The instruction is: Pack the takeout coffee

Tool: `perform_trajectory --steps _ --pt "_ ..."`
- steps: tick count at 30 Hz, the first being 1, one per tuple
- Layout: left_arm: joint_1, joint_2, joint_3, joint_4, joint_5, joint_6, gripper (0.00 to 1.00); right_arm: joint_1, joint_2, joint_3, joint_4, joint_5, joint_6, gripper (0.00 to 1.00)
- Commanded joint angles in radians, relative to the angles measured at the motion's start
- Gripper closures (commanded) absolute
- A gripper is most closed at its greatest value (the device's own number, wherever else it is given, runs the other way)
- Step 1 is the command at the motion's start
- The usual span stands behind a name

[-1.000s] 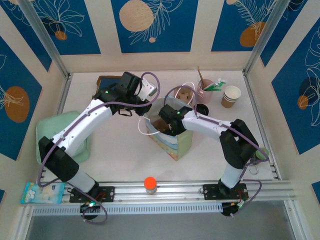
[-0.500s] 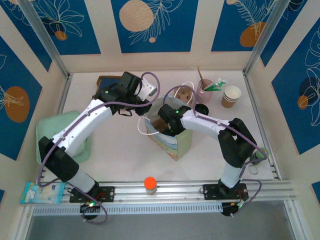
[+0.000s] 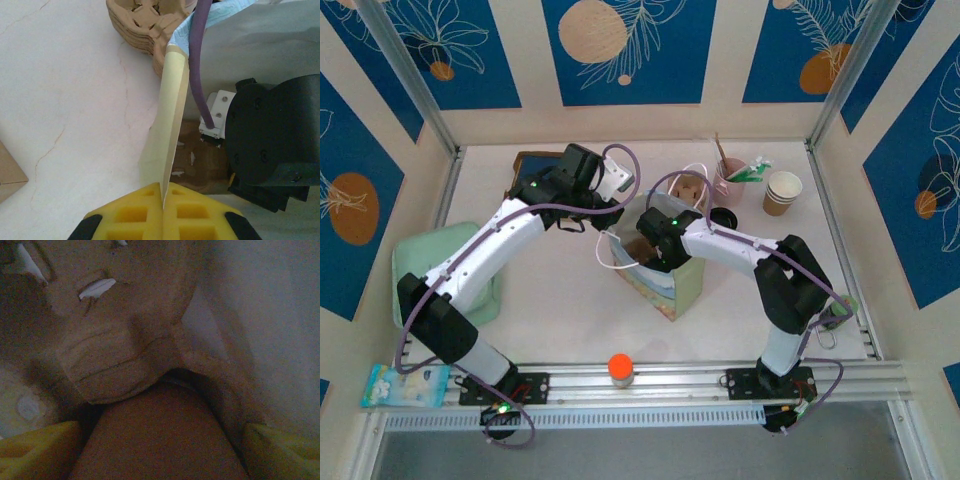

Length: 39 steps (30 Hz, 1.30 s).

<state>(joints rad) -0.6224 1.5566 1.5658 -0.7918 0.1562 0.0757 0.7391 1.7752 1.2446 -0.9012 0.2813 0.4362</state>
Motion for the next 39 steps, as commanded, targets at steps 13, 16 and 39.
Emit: perform_trajectory --steps 13,16,39 --pt "-0.003 -0.035 -0.026 -0.009 0.023 -0.013 0.94 -0.009 0.099 -0.072 0.090 -0.115 0.018 0.23" --pt "-0.003 -0.037 -0.024 -0.012 0.022 -0.011 0.94 -0.003 0.086 -0.077 0.094 -0.123 0.022 0.07" --pt "-0.003 -0.041 -0.016 -0.018 0.014 -0.013 0.94 0.033 0.053 -0.036 0.030 -0.092 0.026 0.01"
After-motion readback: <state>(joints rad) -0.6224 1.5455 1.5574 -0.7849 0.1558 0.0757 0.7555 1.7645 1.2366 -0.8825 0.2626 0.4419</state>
